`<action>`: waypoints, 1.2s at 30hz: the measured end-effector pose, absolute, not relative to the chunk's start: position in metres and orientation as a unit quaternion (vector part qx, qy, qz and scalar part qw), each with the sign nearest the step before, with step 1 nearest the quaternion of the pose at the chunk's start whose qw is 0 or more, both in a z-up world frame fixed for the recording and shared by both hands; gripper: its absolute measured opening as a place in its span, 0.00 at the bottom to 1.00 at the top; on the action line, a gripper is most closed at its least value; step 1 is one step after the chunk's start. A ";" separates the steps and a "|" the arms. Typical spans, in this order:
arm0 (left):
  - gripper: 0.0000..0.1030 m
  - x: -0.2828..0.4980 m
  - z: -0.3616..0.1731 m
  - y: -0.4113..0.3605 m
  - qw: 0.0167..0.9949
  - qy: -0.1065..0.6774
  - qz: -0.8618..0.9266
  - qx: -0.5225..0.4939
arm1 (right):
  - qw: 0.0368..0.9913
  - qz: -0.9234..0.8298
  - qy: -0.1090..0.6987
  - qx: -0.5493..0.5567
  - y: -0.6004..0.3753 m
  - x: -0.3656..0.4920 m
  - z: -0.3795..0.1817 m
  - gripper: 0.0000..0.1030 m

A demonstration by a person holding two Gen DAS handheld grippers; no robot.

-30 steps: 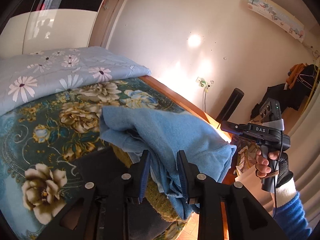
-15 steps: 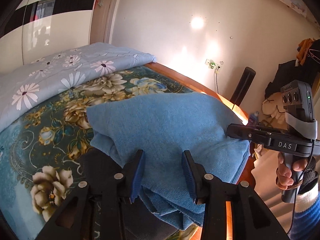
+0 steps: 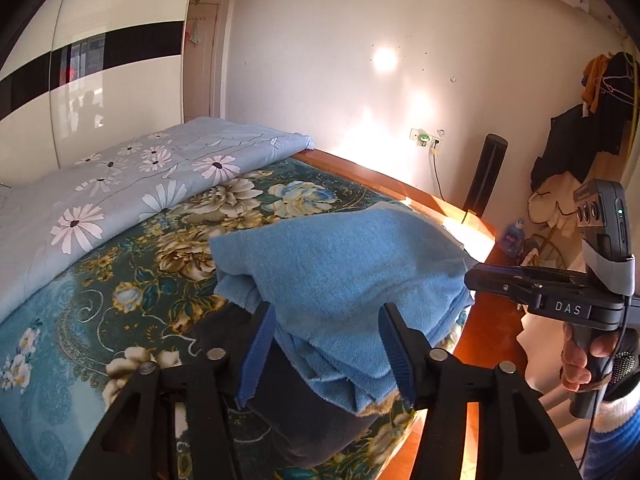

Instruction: Fold clothes

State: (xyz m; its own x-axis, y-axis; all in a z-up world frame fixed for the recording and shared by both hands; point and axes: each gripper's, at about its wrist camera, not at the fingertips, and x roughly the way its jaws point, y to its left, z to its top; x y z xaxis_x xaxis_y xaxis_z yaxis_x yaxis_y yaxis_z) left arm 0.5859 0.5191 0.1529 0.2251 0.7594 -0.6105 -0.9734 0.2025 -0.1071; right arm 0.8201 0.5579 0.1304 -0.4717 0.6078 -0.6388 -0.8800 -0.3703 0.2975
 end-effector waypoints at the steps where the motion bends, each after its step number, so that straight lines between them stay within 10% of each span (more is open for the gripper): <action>1: 0.62 0.587 0.150 0.512 0.743 0.221 0.585 -0.239 | 0.469 0.795 0.317 -0.218 0.549 0.820 0.126 0.40; 11: 1.00 0.588 0.123 0.459 0.730 0.208 0.598 -0.258 | 0.513 0.774 0.259 -0.267 0.478 0.798 0.108 0.83; 18: 1.00 0.589 0.122 0.433 0.719 0.212 0.614 -0.246 | 0.544 0.763 0.236 -0.257 0.446 0.788 0.116 1.00; 36: 1.00 0.581 0.134 0.389 0.671 0.238 0.668 -0.215 | 0.557 0.757 0.271 -0.210 0.403 0.770 0.115 1.00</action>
State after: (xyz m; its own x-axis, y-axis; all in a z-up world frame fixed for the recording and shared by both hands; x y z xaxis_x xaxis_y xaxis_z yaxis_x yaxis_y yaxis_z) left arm 0.5813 0.3885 0.1341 -0.0059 0.7946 -0.6072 -0.9995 0.0144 0.0287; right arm 0.7698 0.4030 0.1147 -0.2917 0.7291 -0.6191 -0.9564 -0.2334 0.1757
